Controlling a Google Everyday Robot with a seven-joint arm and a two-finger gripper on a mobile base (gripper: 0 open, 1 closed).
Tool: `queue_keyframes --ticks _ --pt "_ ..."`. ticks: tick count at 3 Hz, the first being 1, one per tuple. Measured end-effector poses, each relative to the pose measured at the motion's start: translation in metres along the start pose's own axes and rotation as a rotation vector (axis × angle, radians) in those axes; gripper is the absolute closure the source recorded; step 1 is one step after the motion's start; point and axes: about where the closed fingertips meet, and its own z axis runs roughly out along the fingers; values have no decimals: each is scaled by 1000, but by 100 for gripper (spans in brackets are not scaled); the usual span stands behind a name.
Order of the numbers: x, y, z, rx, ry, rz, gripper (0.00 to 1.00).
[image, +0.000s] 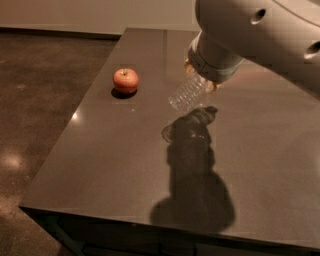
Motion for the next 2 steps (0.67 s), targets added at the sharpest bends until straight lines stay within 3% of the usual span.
queue_keyframes --ticks 1,2 --pt "-1 32 4 -129 -30 -22 100" --pt "-11 55 11 -217 -101 -47 100"
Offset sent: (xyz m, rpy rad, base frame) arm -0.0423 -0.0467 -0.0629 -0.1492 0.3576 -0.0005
